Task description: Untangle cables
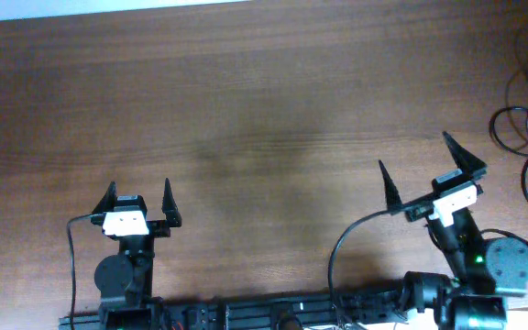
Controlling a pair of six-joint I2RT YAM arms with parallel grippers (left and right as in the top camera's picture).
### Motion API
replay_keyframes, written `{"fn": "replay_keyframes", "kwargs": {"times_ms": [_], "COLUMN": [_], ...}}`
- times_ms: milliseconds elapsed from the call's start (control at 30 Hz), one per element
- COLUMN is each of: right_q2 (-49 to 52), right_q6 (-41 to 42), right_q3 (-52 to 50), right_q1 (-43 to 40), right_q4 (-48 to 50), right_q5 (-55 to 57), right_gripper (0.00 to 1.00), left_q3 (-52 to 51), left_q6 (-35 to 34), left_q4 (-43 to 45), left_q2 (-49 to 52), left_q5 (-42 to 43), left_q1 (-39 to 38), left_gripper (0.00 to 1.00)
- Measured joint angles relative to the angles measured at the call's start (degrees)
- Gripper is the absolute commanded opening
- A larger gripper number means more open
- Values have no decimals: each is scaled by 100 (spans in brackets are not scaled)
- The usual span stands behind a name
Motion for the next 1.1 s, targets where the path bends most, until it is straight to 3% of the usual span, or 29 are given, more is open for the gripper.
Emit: {"fn": "replay_keyframes", "kwargs": {"times_ms": [167, 333, 600, 767, 900, 1100], "right_q2": [-15, -15, -133, -785, -927, -927], "right_q6": [468, 675, 1886, 2159, 2151, 1606], "right_q3": [-793, -1187, -2057, -2293, -2293, -2293], "right_q1": [463, 1003, 1174, 1174, 1174, 1093], "right_q4": [940, 1163, 1515, 660, 553, 413], "right_q5": [730, 1696, 2846, 3119, 3272, 3023], "right_gripper": [99, 99, 99, 99, 99, 99], "left_q3": [0, 0, 0, 0, 0, 0], "left_q6": [0, 0, 0, 0, 0, -2], "left_q4": [0, 0, 0, 0, 0, 0], "left_q2": [0, 0, 0, 2, 0, 0], "left_q5": [0, 2, 2, 0, 0, 0], "left_q1": [0, 0, 0, 0, 0, 0], "left_gripper": [99, 99, 99, 99, 99, 99]}}
